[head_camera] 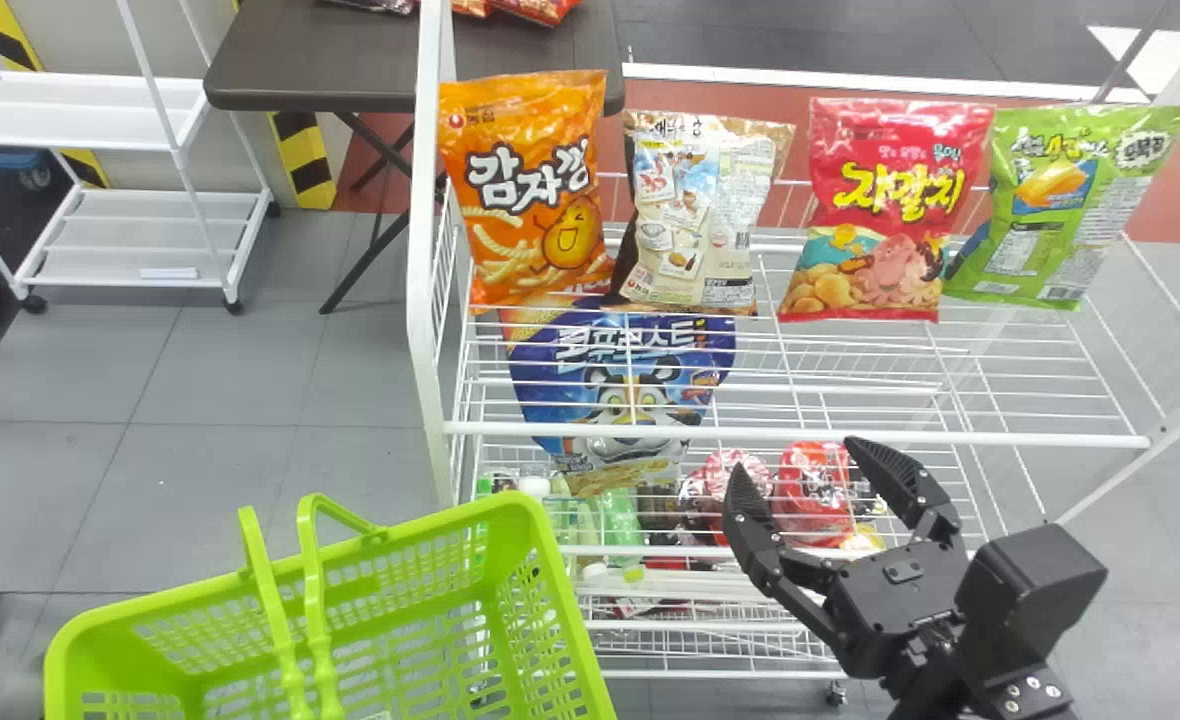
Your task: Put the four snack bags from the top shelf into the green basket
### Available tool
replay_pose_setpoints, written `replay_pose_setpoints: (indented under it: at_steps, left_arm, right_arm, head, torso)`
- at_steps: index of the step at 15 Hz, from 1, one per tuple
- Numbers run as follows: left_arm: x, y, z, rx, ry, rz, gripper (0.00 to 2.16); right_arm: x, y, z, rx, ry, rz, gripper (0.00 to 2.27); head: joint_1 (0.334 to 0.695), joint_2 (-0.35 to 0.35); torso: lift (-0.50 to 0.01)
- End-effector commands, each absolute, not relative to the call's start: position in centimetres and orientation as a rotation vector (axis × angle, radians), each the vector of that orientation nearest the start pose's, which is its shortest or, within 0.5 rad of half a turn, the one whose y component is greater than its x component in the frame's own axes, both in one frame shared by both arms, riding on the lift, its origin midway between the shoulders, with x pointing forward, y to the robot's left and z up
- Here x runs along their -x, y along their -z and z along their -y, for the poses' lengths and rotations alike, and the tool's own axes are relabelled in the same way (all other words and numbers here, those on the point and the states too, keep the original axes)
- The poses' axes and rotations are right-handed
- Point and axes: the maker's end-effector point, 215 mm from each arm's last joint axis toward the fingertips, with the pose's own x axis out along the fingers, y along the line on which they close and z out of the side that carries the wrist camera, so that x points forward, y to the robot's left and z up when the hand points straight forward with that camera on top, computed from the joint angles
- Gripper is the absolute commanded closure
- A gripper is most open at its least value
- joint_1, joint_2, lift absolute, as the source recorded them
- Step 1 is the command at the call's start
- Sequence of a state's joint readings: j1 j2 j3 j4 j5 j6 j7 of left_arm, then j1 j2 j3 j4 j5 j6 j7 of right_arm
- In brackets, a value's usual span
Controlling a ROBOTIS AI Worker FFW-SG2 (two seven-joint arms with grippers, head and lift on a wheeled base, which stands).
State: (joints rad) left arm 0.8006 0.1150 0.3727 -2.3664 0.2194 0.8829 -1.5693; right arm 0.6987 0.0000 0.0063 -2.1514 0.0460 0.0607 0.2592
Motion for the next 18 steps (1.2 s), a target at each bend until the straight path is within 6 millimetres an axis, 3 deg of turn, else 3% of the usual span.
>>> replay_pose_setpoints:
  at_steps: [1,13,18]
  left_arm:
    - [-15.5,35.0,-14.2,0.614,1.263,-0.669,2.15]
    - [-15.5,34.9,-14.3,0.618,1.270,-0.669,2.15]
    - [-15.4,35.0,-14.6,0.608,1.276,-0.679,2.15]
  right_arm:
    - [-37.5,38.1,16.8,0.016,-0.268,-0.183,0.11]
    - [-37.7,37.8,15.5,0.013,-0.278,-0.175,0.11]
    - [-41.9,37.8,12.5,0.012,-0.294,-0.137,0.09]
  head:
    - [0.695,-0.063]
    - [0.695,-0.038]
    - [0.695,-0.003]
  torso:
    - [-0.006]
    - [-0.006]
    - [-0.006]
